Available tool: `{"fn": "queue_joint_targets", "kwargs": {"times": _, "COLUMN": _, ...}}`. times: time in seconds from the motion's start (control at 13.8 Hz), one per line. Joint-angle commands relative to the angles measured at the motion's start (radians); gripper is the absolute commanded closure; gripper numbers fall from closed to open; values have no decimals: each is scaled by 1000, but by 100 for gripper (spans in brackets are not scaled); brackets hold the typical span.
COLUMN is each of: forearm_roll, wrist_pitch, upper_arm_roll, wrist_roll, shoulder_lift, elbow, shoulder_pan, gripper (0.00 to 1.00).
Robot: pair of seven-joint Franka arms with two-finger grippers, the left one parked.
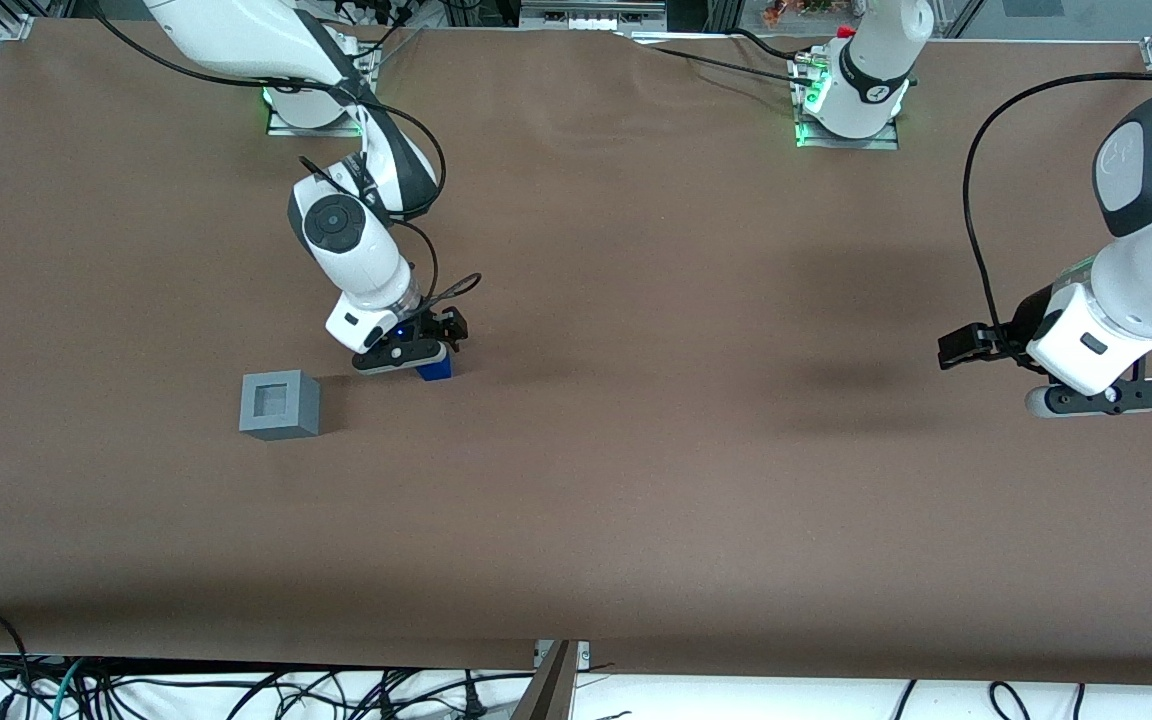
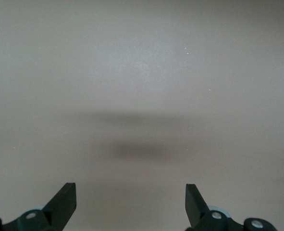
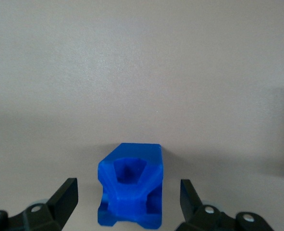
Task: Insert blue part into gray base with right arm
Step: 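Carry the blue part over the gray base's square hole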
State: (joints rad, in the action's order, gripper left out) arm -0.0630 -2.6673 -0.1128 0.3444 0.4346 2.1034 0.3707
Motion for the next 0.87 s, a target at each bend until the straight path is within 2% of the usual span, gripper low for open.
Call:
{"fn": "queue_joint_targets", "kwargs": {"times": 0.0, "forearm_roll": -20, "wrist_pitch": -6, "upper_arm_roll": -2, "wrist_roll": -1, "shoulder_lift": 21, "elbow": -23, "shoulder_pan": -7, "gripper": 20}}
{"fn": "queue_joint_targets", "kwargs": {"times": 0.22, "forearm_roll": -20, "wrist_pitch": 9, "upper_arm_roll": 7, "wrist_roll": -4, "shoulder_lift": 15, "elbow": -34, "shoulder_pan": -12, "gripper": 40}}
{"fn": "queue_joint_targets", "kwargs": {"times": 0.29, "forearm_roll": -20, "wrist_pitch": 35, "upper_arm_roll": 11, "wrist_roll": -5, "shoulder_lift": 12, "elbow": -48, "shoulder_pan": -18, "gripper": 52}}
{"fn": "queue_joint_targets", "kwargs": {"times": 0.36, "forearm_roll": -20, "wrist_pitch": 65, "upper_arm_roll": 13, "wrist_roll": -8, "shoulder_lift": 7, "elbow": -62, "shoulder_pan": -19, "gripper": 71}}
{"fn": "queue_joint_targets", "kwargs": {"times": 0.58, "forearm_roll": -18, "wrist_pitch": 171, "upper_arm_roll": 48, "wrist_roll": -15, "shoulder_lift": -22, "elbow": -114, "shoulder_pan": -21, "gripper": 81}}
{"fn": "queue_joint_targets", "kwargs": {"times": 0.8, "forearm_roll": -3, "wrist_pitch": 381, "upper_arm_roll": 132, "wrist_roll": -141, "shoulder_lift": -56, "elbow": -218, "shoulder_pan": -27, "gripper": 82}}
